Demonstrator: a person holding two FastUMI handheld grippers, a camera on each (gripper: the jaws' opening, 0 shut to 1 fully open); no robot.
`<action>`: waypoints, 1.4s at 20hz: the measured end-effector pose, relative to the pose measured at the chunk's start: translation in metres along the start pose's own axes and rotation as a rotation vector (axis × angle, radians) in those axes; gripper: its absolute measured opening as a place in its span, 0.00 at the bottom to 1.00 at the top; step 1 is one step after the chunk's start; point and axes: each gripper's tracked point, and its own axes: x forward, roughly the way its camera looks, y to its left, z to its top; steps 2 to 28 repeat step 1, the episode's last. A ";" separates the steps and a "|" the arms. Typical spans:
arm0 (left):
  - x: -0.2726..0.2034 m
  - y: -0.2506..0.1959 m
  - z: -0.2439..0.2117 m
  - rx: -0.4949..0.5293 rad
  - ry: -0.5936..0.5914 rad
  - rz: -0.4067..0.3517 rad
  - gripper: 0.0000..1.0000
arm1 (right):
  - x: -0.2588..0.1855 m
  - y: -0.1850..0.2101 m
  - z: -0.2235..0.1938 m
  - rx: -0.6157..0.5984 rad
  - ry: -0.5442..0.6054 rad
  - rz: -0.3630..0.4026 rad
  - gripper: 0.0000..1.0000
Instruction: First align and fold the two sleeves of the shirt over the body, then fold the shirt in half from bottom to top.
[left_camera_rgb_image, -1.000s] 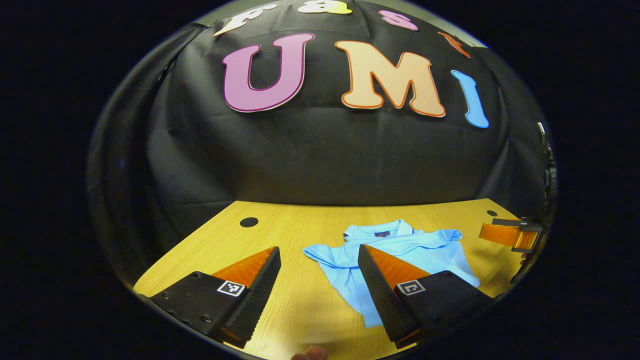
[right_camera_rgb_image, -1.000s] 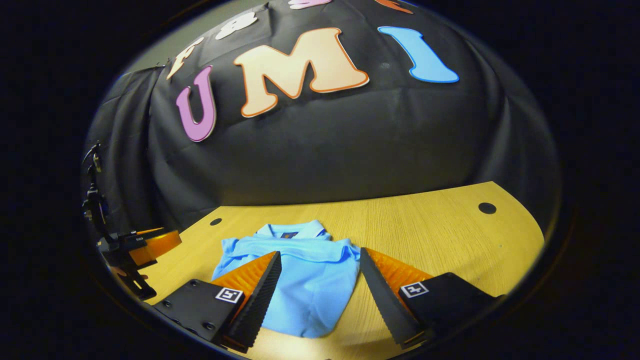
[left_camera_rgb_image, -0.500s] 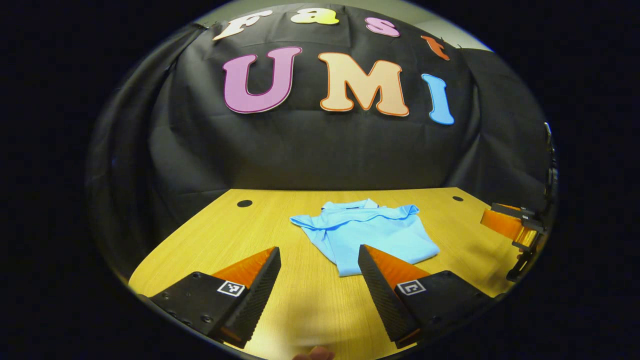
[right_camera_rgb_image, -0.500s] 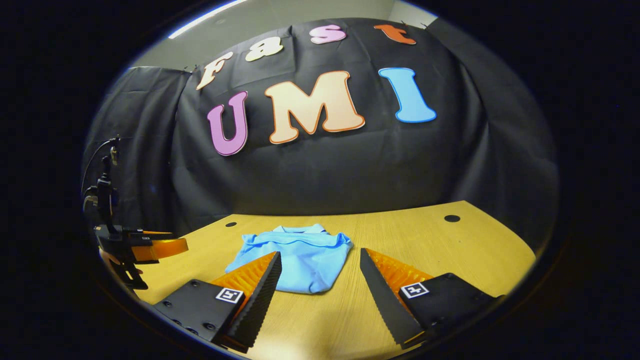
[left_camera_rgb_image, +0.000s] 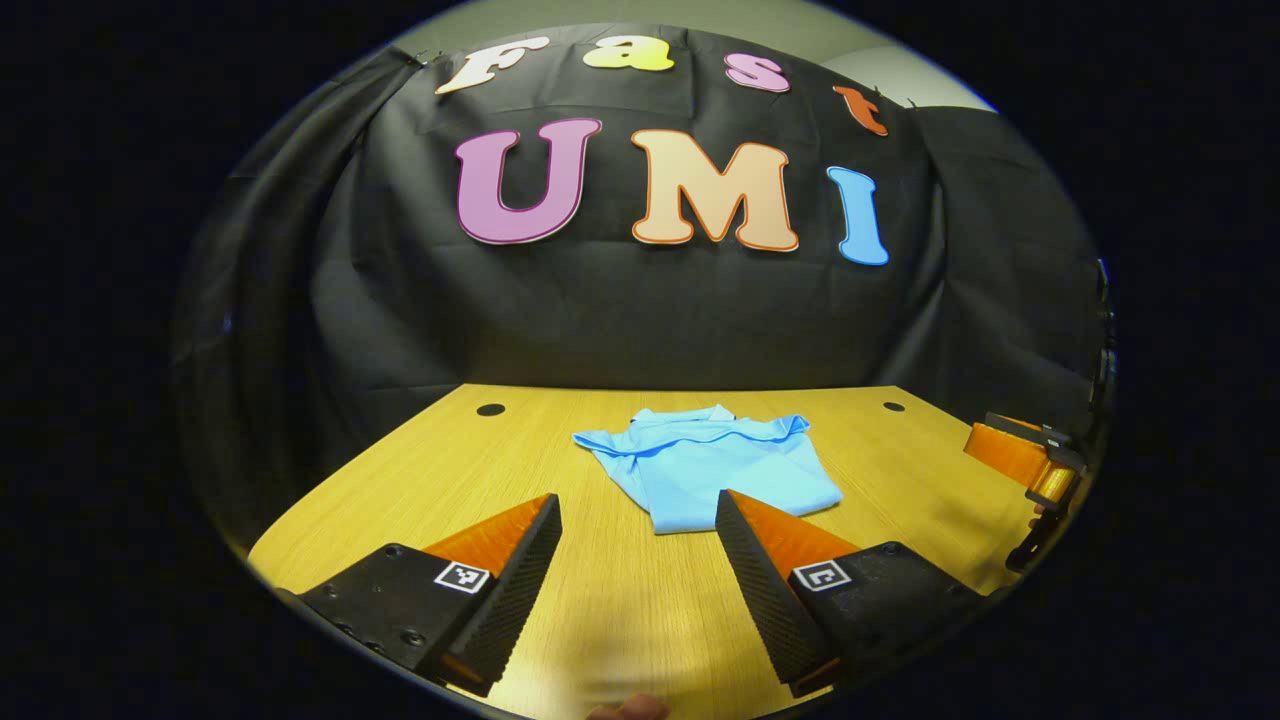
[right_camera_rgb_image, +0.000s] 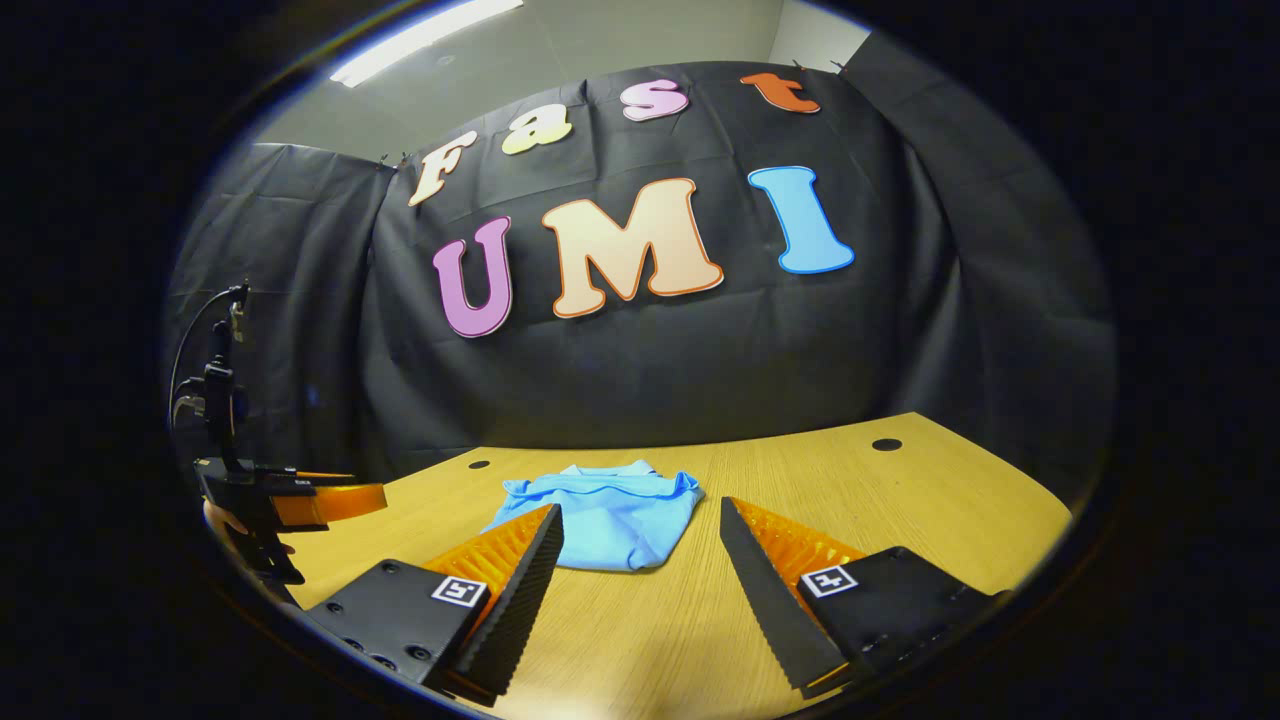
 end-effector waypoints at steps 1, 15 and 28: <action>0.000 -0.003 0.002 0.006 -0.008 0.002 0.94 | -0.002 -0.002 0.000 -0.004 0.003 0.000 0.98; 0.000 -0.003 0.002 0.006 -0.008 0.002 0.94 | -0.002 -0.002 0.000 -0.004 0.003 0.000 0.98; 0.000 -0.003 0.002 0.006 -0.008 0.002 0.94 | -0.002 -0.002 0.000 -0.004 0.003 0.000 0.98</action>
